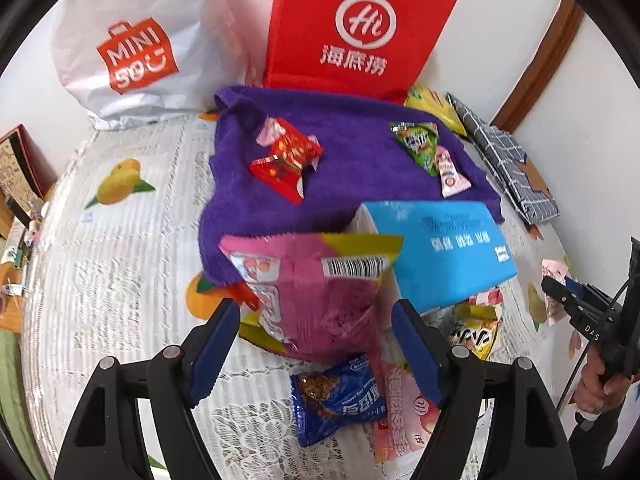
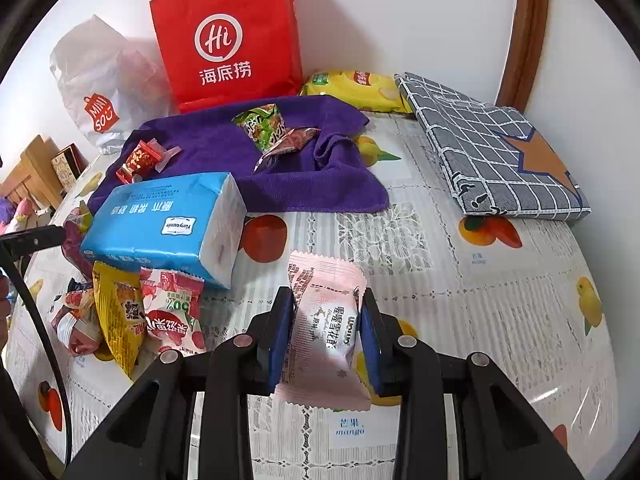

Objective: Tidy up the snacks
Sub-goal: 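Grasp the pale pink packet with the right gripper while the left grasps the pink-yellow bag, then carry both held packets up and over the purple towel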

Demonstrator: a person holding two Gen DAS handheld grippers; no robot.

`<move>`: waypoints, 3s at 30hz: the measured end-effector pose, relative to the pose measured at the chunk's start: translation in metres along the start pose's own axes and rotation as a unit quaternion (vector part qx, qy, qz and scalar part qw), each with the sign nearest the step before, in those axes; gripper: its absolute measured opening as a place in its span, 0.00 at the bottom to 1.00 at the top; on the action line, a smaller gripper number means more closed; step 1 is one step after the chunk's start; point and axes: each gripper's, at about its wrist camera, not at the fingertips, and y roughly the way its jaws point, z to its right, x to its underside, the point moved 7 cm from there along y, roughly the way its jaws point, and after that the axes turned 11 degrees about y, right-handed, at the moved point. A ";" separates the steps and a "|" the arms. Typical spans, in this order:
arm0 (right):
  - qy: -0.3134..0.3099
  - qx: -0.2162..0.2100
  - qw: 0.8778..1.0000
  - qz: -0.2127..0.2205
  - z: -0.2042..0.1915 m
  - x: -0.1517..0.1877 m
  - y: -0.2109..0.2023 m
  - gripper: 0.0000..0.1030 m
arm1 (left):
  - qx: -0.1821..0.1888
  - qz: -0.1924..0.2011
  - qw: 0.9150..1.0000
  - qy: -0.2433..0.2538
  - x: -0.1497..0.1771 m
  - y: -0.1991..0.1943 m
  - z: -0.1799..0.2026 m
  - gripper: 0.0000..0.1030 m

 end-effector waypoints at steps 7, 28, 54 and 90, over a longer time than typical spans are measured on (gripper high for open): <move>0.003 0.007 1.000 -0.006 0.005 0.003 0.004 0.32 | 0.003 -0.017 1.000 -0.001 0.003 0.018 0.001 0.75; -0.007 0.007 1.000 -0.007 -0.004 -0.001 0.012 0.32 | 0.001 -0.017 1.000 -0.015 0.004 0.033 -0.006 0.64; -0.020 -0.042 0.998 0.048 -0.044 -0.022 -0.043 0.32 | -0.007 0.057 0.998 -0.035 -0.002 -0.051 -0.003 0.64; -0.021 -0.087 0.993 0.079 -0.108 -0.135 -0.021 0.32 | 0.002 0.110 0.994 0.018 -0.114 -0.068 0.029 0.64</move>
